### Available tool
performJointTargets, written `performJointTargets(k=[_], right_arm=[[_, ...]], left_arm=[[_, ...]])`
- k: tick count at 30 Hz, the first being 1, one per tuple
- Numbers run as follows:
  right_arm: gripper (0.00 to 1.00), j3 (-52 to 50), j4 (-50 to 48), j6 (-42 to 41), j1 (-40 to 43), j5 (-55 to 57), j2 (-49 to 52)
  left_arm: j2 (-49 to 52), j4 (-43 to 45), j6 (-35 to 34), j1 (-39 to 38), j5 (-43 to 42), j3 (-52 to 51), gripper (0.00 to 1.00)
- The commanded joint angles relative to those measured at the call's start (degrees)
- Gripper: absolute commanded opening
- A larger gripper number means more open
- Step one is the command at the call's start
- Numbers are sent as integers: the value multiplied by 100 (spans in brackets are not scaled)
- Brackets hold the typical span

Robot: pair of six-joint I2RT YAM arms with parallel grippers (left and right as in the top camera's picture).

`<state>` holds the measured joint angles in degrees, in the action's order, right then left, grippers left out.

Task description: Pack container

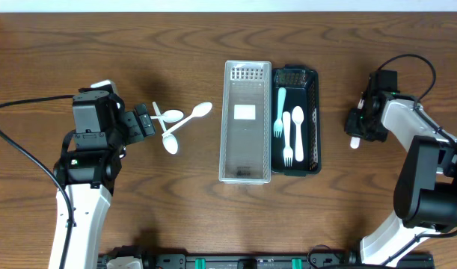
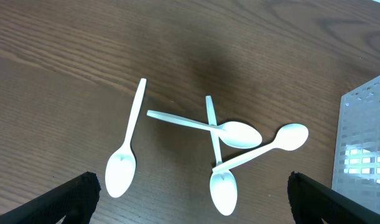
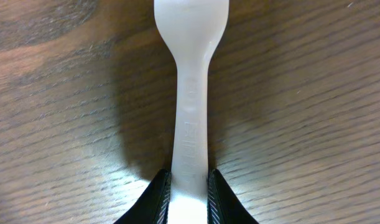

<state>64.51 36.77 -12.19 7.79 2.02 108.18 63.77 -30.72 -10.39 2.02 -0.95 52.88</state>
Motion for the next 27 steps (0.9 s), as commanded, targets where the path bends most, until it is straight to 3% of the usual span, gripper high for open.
performJointTargets(k=[1,8,15,21,27], right_arm=[[1,11,90,-98,39,-737,-170],[1,319,127,-57,-90,-1456,-1550],[1,337,81,-42,-890,-1410,-2841],[1,317,168,-81,-1600,-688,-2747],[17,317,2,-111,-1419,-234,-2500]], left_arm=[[22,-33,94,-22,9,98,98],[22,-33,94,-22,11,96,98],[22,-33,94,-22,9,96,98],[22,-33,94,-22,11,96,98],[22,-33,96,-22,9,96,98]])
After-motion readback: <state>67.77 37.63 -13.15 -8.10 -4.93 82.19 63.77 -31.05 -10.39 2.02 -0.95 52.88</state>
